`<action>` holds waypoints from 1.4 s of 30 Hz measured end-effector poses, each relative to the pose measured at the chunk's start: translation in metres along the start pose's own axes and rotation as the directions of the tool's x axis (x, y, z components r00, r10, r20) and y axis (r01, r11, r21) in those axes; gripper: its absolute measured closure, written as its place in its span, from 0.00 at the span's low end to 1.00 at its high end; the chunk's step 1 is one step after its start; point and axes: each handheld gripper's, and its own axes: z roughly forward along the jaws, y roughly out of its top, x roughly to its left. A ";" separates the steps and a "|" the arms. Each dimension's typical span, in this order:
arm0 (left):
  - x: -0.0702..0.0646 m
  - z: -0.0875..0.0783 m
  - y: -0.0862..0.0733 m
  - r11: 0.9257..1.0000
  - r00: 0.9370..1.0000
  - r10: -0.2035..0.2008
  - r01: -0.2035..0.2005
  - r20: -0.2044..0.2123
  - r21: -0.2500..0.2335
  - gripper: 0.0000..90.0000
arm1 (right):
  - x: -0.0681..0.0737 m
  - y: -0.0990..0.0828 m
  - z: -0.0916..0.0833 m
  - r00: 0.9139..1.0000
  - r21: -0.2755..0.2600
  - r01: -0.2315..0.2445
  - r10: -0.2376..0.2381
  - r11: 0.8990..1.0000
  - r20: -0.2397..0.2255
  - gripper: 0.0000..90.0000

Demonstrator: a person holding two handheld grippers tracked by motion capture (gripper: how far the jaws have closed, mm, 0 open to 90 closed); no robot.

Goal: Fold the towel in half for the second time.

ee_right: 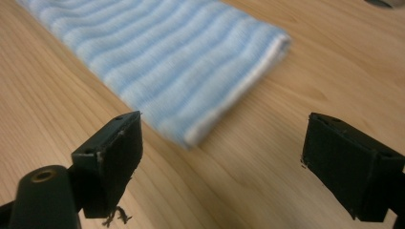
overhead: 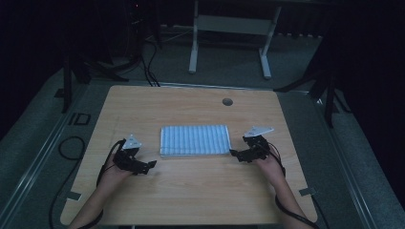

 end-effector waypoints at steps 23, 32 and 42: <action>0.032 -0.032 -0.045 0.990 0.982 -0.142 0.139 -0.125 -0.026 0.02 | -0.046 -0.062 -0.050 0.967 -0.043 -0.177 0.181 0.983 0.179 0.15; 0.037 -0.046 -0.055 0.982 0.974 -0.186 0.180 -0.132 -0.052 0.02 | -0.057 -0.083 -0.074 0.938 -0.089 -0.243 0.257 0.966 0.233 0.15; 0.034 -0.052 -0.062 0.981 0.970 -0.193 0.187 -0.149 -0.052 0.02 | -0.065 -0.103 -0.091 0.908 -0.117 -0.297 0.319 0.948 0.274 0.15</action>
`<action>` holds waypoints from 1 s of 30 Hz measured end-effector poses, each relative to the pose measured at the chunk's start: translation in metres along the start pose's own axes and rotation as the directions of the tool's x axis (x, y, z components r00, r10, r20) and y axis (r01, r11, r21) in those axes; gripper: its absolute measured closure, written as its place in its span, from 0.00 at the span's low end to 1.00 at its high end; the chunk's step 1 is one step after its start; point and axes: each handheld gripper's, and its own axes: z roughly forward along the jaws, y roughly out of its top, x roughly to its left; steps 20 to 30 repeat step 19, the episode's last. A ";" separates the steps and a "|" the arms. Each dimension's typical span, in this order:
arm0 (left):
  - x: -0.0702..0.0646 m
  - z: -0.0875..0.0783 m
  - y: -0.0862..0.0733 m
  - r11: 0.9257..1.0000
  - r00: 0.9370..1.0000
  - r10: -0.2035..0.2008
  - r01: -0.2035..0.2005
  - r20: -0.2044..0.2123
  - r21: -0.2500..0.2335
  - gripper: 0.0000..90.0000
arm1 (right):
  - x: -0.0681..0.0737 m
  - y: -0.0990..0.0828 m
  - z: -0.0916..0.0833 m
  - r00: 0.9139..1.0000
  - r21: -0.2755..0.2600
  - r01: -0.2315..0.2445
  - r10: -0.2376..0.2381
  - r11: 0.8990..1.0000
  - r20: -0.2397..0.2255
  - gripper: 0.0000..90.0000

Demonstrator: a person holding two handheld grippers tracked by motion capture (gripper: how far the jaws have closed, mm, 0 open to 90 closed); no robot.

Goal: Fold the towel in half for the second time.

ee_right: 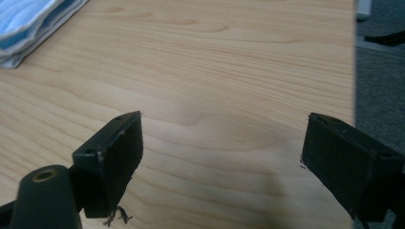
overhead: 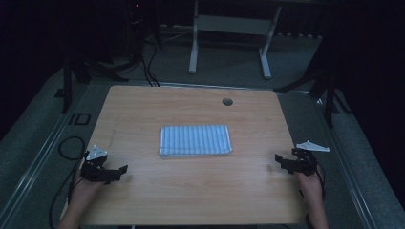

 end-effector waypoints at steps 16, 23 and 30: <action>-0.011 0.004 -0.007 0.999 0.999 0.052 -0.052 -0.011 0.007 0.02 | -0.013 -0.022 -0.010 0.997 -0.038 -0.062 0.064 0.997 0.049 0.15; -0.011 0.003 -0.007 0.999 0.999 0.051 -0.051 -0.010 -0.002 0.02 | -0.012 -0.021 -0.011 0.998 -0.055 -0.056 0.058 0.997 0.035 0.15; -0.011 0.003 -0.007 0.999 0.999 0.051 -0.051 -0.010 -0.002 0.02 | -0.012 -0.021 -0.011 0.998 -0.055 -0.056 0.058 0.997 0.035 0.15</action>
